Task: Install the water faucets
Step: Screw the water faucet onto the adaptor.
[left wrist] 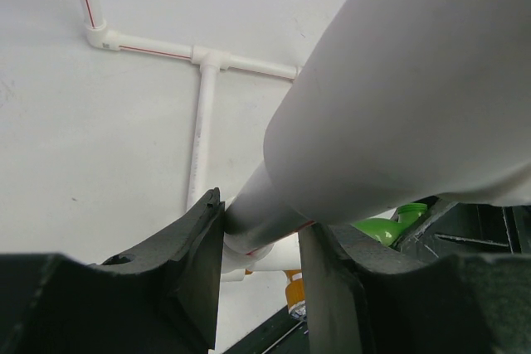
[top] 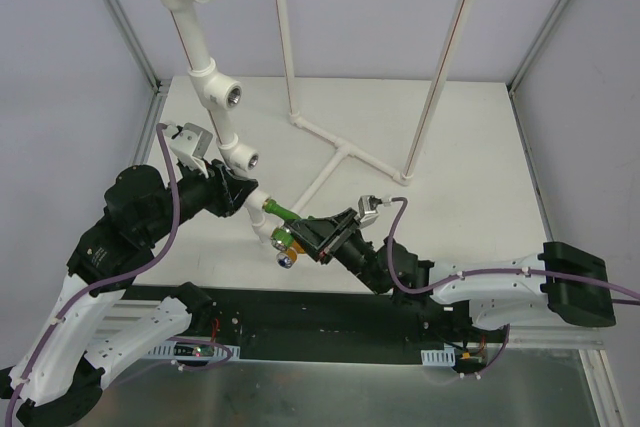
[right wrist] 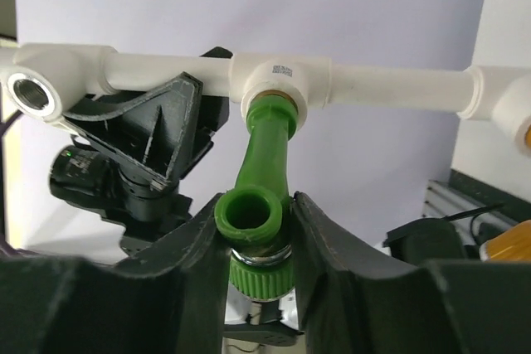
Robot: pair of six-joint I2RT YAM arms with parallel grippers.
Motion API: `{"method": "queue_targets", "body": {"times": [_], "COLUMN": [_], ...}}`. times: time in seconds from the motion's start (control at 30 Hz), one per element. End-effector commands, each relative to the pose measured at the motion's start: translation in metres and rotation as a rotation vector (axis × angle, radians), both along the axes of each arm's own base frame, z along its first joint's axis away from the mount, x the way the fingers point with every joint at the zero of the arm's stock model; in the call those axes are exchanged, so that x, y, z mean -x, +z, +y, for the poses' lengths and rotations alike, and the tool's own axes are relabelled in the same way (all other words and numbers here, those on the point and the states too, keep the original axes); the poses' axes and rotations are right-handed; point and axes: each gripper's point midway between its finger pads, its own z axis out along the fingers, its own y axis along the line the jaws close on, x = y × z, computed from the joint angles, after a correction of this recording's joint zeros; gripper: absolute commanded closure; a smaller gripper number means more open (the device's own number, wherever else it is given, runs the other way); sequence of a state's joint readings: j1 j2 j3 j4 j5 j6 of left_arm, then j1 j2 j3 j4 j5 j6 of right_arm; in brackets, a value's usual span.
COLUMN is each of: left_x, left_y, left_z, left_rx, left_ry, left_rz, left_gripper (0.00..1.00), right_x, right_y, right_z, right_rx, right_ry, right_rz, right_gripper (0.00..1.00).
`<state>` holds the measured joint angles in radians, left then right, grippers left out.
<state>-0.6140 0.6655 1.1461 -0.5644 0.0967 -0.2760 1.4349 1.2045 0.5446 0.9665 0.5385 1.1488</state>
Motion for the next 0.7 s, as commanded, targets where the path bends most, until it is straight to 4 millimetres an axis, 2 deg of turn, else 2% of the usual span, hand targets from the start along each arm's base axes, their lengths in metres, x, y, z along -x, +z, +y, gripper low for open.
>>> {"method": "queue_targets", "body": {"times": [0.0,0.13,0.47,0.67], "left_x": [0.01,0.01,0.01,0.01], "left_y": [-0.017,-0.016,-0.018,-0.018], "left_z": [-0.006,-0.006,-0.005,-0.005], "left_rx": [0.025,0.028,0.026,0.027], "left_ry": [-0.02,-0.017,-0.016,-0.01], "left_rz": [0.122,0.119,0.121,0.122], "left_gripper": [1.0,1.0,1.0,1.0], "right_x": [0.01,0.009,0.005,-0.003], "right_y": [0.054,0.045,0.018,-0.01], "right_z": [-0.009,-0.013,-0.046,-0.077], "right_rx": [-0.316,-0.296,-0.232,-0.124], "right_ry": [0.092,0.079,0.016,-0.083], "right_rz": [0.167,0.139,0.11,0.042], "right_gripper": [0.57,0.49,0.41,0.39]}}
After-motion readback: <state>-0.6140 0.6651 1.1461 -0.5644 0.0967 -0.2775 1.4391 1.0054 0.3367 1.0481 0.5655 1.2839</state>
